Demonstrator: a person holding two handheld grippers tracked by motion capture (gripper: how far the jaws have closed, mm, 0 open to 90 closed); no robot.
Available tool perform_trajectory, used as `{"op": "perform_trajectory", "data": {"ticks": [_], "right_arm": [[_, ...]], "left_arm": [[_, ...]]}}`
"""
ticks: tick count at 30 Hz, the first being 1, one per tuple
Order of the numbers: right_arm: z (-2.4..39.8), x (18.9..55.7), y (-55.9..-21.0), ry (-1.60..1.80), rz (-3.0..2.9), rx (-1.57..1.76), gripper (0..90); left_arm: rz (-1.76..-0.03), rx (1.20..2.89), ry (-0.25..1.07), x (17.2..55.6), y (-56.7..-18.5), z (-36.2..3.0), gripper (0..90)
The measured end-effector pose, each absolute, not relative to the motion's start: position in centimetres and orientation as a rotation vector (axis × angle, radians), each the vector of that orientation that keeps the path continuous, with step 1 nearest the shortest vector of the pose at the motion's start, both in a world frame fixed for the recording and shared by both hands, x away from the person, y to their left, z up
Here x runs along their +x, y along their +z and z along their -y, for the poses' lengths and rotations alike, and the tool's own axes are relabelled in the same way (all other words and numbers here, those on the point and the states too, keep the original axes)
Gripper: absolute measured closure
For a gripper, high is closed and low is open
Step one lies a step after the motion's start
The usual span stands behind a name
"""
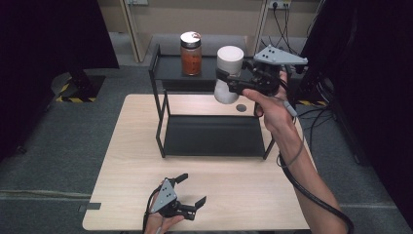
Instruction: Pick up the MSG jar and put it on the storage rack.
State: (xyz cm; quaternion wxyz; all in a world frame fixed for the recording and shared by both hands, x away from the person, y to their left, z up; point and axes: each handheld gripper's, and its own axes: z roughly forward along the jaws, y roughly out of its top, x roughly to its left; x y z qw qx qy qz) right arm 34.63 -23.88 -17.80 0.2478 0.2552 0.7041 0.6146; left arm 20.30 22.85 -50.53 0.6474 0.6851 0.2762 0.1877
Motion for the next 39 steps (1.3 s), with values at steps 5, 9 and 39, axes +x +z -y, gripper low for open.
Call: {"op": "perform_trajectory", "data": {"ticks": [5,9,39], "right_arm": [[23.2,35.1,-17.0,1.655,-1.912,0.706,35.3],[22.8,35.7,-16.6,1.663,-1.898,0.72,35.3],[19.8,40.0,-15.9,1.55,-1.83,0.839,35.3]], "left_arm": [[-0.627,1.556,0.427,20.3,-50.5,-22.9,0.2],[-0.627,1.554,0.424,20.3,-50.5,-22.9,0.2],[-0.624,1.552,0.413,20.3,-50.5,-22.9,0.2]]}}
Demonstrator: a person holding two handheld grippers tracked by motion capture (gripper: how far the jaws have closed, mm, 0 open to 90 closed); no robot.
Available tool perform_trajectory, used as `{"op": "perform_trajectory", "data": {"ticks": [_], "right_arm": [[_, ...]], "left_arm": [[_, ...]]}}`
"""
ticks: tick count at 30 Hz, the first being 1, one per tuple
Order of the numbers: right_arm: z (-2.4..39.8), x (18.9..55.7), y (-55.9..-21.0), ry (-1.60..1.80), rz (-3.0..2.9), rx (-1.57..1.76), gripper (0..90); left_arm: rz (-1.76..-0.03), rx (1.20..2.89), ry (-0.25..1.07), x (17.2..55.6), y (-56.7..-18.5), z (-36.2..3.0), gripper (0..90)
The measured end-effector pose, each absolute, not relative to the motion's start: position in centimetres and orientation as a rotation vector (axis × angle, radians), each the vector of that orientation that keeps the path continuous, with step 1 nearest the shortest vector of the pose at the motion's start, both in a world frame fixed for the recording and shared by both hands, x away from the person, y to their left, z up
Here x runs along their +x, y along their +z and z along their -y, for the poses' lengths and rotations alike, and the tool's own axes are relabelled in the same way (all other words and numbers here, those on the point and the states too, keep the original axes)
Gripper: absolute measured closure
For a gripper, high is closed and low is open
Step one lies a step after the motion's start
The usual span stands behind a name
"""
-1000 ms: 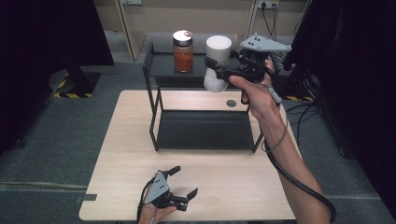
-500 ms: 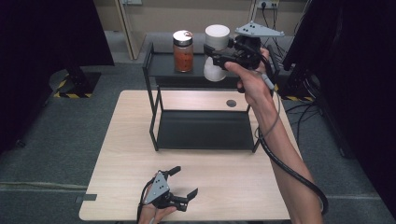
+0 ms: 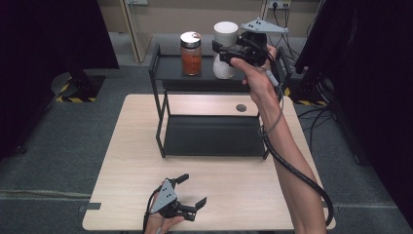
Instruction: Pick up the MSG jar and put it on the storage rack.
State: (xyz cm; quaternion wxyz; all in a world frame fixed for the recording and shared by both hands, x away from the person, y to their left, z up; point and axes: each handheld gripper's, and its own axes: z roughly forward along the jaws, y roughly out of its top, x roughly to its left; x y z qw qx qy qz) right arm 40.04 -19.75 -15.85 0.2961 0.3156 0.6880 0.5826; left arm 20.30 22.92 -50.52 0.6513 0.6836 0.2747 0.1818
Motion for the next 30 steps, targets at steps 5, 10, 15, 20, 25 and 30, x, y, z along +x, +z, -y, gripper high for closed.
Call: {"op": "perform_trajectory", "data": {"ticks": [5,10,15,20,25,30], "right_arm": [[19.0,40.7,-16.1,1.531,-1.816,0.846,35.3],[18.6,41.3,-16.1,1.512,-1.812,0.855,35.3],[18.3,41.8,-16.3,1.516,-1.797,0.879,35.3],[18.1,42.0,-16.4,1.511,-1.791,0.881,35.3],[18.1,42.3,-16.8,1.513,-1.783,0.899,35.3],[17.9,42.6,-17.2,1.509,-1.778,0.911,35.3]], "left_arm": [[-0.622,1.551,0.412,20.3,-50.5,-22.9,0.2],[-0.62,1.553,0.413,20.3,-50.5,-22.9,0.2],[-0.619,1.549,0.415,20.3,-50.6,-22.9,0.2],[-0.618,1.551,0.414,20.3,-50.6,-22.9,0.2],[-0.616,1.55,0.415,20.3,-50.6,-22.9,0.2],[-0.616,1.55,0.414,20.2,-50.6,-22.9,0.3]]}}
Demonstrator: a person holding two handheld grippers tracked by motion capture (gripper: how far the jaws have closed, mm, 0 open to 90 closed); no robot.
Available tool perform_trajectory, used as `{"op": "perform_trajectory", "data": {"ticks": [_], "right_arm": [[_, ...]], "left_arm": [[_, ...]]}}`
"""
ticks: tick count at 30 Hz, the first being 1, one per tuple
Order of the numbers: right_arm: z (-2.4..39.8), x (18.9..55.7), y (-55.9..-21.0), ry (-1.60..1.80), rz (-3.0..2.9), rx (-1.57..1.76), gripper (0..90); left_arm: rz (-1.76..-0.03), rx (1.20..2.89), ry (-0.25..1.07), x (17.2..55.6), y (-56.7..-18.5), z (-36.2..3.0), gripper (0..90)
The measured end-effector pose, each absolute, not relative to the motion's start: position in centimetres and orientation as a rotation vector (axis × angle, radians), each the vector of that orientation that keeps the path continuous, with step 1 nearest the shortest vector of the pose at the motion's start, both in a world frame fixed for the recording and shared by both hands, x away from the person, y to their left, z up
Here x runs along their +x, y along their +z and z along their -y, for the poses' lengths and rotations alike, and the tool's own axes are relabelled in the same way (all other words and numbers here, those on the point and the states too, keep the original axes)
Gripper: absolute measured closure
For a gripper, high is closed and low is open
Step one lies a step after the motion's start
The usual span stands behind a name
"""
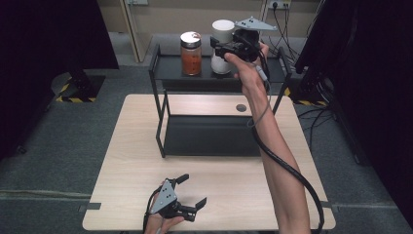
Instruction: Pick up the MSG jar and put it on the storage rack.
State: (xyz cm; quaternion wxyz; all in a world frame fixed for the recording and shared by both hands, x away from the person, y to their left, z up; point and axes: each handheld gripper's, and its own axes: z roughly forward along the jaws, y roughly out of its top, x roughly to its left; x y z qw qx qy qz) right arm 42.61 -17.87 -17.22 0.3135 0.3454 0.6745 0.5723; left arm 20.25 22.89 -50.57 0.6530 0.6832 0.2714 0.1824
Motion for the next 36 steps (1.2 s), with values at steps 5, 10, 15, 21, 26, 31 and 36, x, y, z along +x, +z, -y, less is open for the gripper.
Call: {"op": "perform_trajectory", "data": {"ticks": [5,10,15,21,26,31,36], "right_arm": [[17.8,42.7,-17.7,1.514,-1.772,0.907,35.3],[18.0,42.7,-17.8,1.523,-1.772,0.916,35.2],[18.1,42.5,-17.6,1.513,-1.775,0.929,33.0],[18.1,42.1,-17.1,1.484,-1.8,0.939,15.1],[18.4,41.7,-17.2,1.497,-1.804,0.955,4.9],[18.7,41.0,-17.4,1.509,-1.797,0.963,1.5],[19.6,40.4,-17.7,1.534,-1.803,0.937,0.4]], "left_arm": [[-0.614,1.551,0.411,20.2,-50.6,-22.9,0.2],[-0.61,1.552,0.411,20.2,-50.6,-22.8,0.3],[-0.614,1.553,0.409,20.2,-50.6,-22.8,0.2],[-0.613,1.557,0.408,20.2,-50.6,-22.8,0.2],[-0.611,1.556,0.406,20.2,-50.6,-22.7,0.2],[-0.612,1.555,0.405,20.2,-50.6,-22.7,0.2],[-0.615,1.555,0.401,20.2,-50.7,-22.7,0.2]]}}
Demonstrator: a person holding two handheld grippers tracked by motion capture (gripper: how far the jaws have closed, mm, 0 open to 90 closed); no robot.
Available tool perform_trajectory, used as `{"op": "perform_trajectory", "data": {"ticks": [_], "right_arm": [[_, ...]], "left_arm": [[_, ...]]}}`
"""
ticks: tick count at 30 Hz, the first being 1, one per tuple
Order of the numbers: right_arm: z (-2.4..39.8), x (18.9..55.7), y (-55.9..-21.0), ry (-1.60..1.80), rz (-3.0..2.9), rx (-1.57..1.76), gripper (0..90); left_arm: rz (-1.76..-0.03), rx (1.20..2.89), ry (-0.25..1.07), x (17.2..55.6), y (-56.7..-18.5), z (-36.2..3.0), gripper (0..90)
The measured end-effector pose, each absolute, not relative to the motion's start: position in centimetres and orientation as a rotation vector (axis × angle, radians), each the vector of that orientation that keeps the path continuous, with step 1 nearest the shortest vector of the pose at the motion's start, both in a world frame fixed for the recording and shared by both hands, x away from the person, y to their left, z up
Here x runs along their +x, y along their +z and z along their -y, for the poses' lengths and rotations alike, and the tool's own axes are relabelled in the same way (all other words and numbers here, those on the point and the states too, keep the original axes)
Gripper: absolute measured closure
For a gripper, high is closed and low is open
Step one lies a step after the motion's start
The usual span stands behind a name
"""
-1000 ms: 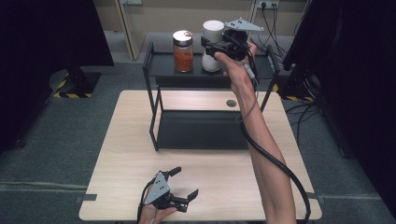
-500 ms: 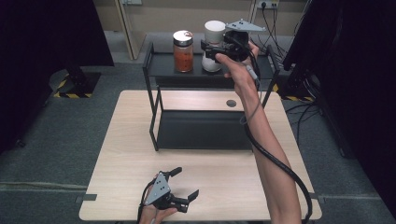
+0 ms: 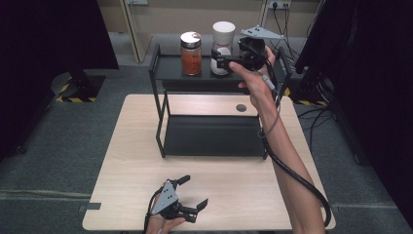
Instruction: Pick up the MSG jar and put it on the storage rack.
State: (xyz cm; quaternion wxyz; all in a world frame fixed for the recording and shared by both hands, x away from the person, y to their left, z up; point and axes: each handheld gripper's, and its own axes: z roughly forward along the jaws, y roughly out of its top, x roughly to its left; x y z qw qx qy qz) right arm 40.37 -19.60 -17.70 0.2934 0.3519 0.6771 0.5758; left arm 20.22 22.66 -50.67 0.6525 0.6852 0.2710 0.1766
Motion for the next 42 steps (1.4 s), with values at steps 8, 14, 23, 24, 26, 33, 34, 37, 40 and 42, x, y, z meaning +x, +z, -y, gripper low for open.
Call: {"op": "perform_trajectory", "data": {"ticks": [8,14,23,24,26,33,34,37,40,42], "right_arm": [[21.1,39.1,-18.7,1.582,-1.798,0.898,0.3],[21.8,38.2,-19.4,1.606,-1.803,0.862,0.3],[22.5,36.7,-20.6,1.631,-1.811,0.798,0.3],[22.6,36.6,-20.8,1.634,-1.812,0.791,0.3],[22.8,36.3,-21.1,1.642,-1.815,0.783,0.3],[23.2,35.2,-21.8,1.646,-1.826,0.734,0.3],[23.3,35.0,-21.9,1.651,-1.824,0.731,0.3],[23.5,34.7,-22.3,1.663,-1.825,0.722,0.2],[23.8,34.3,-22.8,1.668,-1.832,0.711,0.3],[24.0,34.0,-23.2,1.671,-1.837,0.703,0.3]], "left_arm": [[-0.619,1.555,0.403,20.2,-50.7,-22.6,0.2],[-0.62,1.551,0.403,20.2,-50.7,-22.6,0.3],[-0.62,1.551,0.406,20.2,-50.7,-22.6,0.2],[-0.62,1.552,0.406,20.2,-50.7,-22.6,0.2],[-0.62,1.552,0.406,20.2,-50.7,-22.6,0.2],[-0.624,1.549,0.409,20.2,-50.7,-22.7,0.3],[-0.624,1.549,0.409,20.2,-50.7,-22.7,0.2],[-0.624,1.549,0.41,20.2,-50.7,-22.7,0.2],[-0.625,1.548,0.411,20.1,-50.7,-22.6,0.2],[-0.624,1.55,0.411,20.2,-50.7,-22.6,0.2]]}}
